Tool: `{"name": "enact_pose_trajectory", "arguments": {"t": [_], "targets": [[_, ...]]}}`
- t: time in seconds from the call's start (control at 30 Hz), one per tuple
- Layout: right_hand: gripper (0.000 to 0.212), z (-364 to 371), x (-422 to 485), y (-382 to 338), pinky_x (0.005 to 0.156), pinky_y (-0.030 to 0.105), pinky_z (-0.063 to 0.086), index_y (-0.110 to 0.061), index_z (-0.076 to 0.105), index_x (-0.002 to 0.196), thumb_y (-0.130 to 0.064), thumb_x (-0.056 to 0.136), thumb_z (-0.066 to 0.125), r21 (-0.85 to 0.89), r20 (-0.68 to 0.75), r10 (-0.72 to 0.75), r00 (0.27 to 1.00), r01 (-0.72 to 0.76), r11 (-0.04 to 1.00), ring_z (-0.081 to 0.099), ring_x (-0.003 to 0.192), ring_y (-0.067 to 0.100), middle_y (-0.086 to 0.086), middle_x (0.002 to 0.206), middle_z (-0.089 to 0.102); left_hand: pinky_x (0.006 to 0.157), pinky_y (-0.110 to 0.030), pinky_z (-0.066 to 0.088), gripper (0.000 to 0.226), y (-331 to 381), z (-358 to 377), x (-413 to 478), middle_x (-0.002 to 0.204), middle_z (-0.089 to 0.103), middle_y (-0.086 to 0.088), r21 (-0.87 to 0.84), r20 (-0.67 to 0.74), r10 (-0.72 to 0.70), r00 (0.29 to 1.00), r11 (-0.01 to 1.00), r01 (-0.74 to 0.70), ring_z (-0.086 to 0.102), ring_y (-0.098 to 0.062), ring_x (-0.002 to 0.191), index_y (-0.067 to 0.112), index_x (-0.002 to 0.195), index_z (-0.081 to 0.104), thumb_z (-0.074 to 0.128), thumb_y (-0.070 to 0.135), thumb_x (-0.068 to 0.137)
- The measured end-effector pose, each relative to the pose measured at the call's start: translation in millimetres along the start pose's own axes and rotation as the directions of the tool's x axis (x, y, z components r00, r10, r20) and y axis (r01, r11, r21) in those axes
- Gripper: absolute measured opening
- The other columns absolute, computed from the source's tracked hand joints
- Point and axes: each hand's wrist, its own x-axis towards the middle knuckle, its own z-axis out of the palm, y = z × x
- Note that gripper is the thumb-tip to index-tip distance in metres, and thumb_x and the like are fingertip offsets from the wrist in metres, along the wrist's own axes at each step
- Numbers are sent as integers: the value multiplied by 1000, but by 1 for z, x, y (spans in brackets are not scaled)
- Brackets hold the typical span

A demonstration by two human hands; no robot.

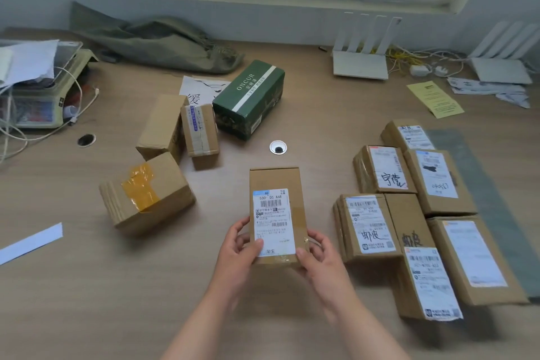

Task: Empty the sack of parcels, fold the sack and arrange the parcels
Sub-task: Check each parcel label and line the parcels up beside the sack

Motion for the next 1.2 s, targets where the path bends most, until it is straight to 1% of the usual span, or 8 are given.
{"name": "enact_pose_trajectory", "arguments": {"t": [0.13, 0.37, 0.5, 0.63, 0.73, 0.9, 1.03, 1.2], "targets": [[40, -31, -30, 6, 85, 36, 59, -20, 52, 123, 7, 94, 57, -15, 4, 5, 1000, -5, 1000, 72, 98, 16, 6, 114, 74, 88, -46, 58, 56, -20, 12, -28, 112, 75, -7, 30, 42, -3, 999, 1000, 2, 73, -26, 104, 33, 137, 52, 65, 0, 93], [43, -69, -41, 29, 80, 35, 58, -24, 55, 126, 0, 92, 63, -194, -102, -13, 995, -7, 981, 69, 104, 21, 7, 117, 70, 76, -36, 57, 56, -48, 38, -49, 108, 76, -7, 91, 39, -51, 998, 995, 48, 75, -23, 99, 35, 136, 51, 65, 0, 93], [36, -78, -35, 34, 71, 23, 57, -19, 56, 121, 2, 93, 61, -182, -188, 9, 982, -44, 982, 68, 92, 12, 2, 106, 72, 81, -32, 55, 54, -60, 51, -43, 109, 75, -5, 194, 9, -78, 997, 978, 75, 74, -19, 100, 31, 139, 49, 65, 6, 93], [35, -82, -24, 44, 91, 39, 57, -15, 59, 122, -2, 91, 65, -211, -291, 14, 957, -78, 974, 69, 99, 17, 2, 106, 72, 86, -34, 59, 50, -64, 63, -32, 113, 75, -3, 248, -3, -80, 997, 966, 79, 72, -17, 106, 26, 136, 52, 65, 4, 93], [32, -83, -17, 50, 94, 44, 56, -11, 65, 119, -7, 88, 70, -208, -347, 20, 938, -98, 973, 70, 98, 17, 3, 106, 75, 89, -38, 59, 50, -66, 73, -22, 112, 74, 0, 296, -46, -72, 996, 952, 82, 70, -15, 107, 24, 136, 55, 67, 6, 91], [24, -85, -9, 52, 79, 25, 53, -17, 67, 108, -8, 87, 72, -206, -412, -3, 911, -90, 974, 69, 90, 9, -2, 98, 74, 74, -10, 49, 52, -63, 88, -13, 113, 63, 14, 452, -56, -61, 997, 888, 80, 60, 3, 101, 32, 130, 53, 65, 4, 88], [22, -90, 1, 54, 80, 26, 53, -16, 72, 106, -15, 84, 75, -268, -454, -37, 890, -97, 958, 71, 90, 12, -2, 94, 76, 87, -31, 58, 60, -68, 92, -4, 118, 67, 5, 525, -65, -67, 996, 846, 91, 65, -8, 102, 36, 129, 56, 63, 4, 79], [29, -93, 11, 56, 86, 30, 53, -9, 73, 113, -16, 85, 74, -296, -461, -38, 886, -113, 949, 69, 90, 11, 0, 98, 75, 92, -33, 57, 70, -76, 95, 6, 115, 69, 13, 559, -34, -21, 999, 829, 36, 65, -8, 109, 62, 118, 53, 54, 9, 71]]}}
